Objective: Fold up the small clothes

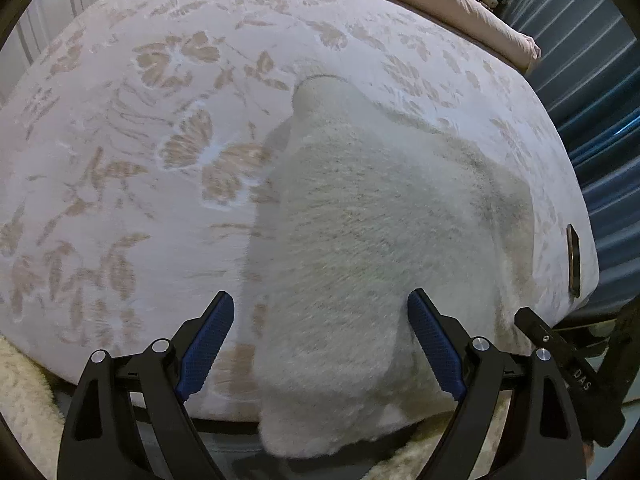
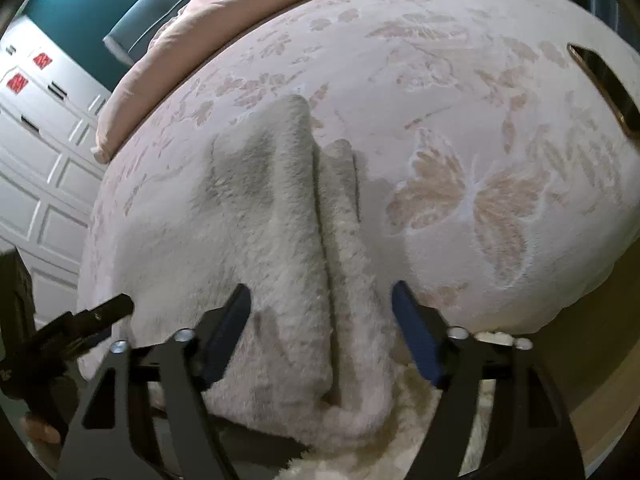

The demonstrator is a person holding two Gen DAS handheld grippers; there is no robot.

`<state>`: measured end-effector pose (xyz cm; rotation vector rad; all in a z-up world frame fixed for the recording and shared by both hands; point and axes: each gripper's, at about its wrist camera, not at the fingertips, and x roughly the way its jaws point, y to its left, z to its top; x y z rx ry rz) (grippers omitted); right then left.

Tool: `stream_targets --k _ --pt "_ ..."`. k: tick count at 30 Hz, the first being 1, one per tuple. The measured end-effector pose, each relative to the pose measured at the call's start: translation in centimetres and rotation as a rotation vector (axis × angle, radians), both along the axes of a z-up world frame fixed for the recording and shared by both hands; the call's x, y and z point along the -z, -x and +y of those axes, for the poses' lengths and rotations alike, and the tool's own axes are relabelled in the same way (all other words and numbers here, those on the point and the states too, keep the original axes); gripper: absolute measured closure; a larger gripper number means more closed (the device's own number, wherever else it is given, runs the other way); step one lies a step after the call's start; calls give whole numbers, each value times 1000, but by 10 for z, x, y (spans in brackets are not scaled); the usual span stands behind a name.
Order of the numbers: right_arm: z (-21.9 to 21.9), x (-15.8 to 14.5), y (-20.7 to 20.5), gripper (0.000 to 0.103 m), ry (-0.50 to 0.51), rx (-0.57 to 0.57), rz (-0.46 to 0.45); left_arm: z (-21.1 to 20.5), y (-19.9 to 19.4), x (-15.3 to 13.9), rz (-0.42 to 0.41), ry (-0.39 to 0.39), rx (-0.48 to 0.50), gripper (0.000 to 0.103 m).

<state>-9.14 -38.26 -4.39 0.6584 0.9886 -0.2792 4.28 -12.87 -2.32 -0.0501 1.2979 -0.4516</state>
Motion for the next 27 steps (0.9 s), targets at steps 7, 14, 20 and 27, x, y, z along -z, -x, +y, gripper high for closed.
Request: stream_targets --k 7,14,20,27 --pt "27 -65 -15 92 -86 -141 -216 24 11 -19 -31 19 -22 17" --pt "2 -56 5 92 -110 -76 -211 29 20 -54 -137 61 -9 17" --pt "-4 13 16 90 -84 -8 -15 -2 16 -31 -122 -30 49 17" --pt "0 -5 -5 41 122 -25 2 -15 0 0 -20 -43 33 17"
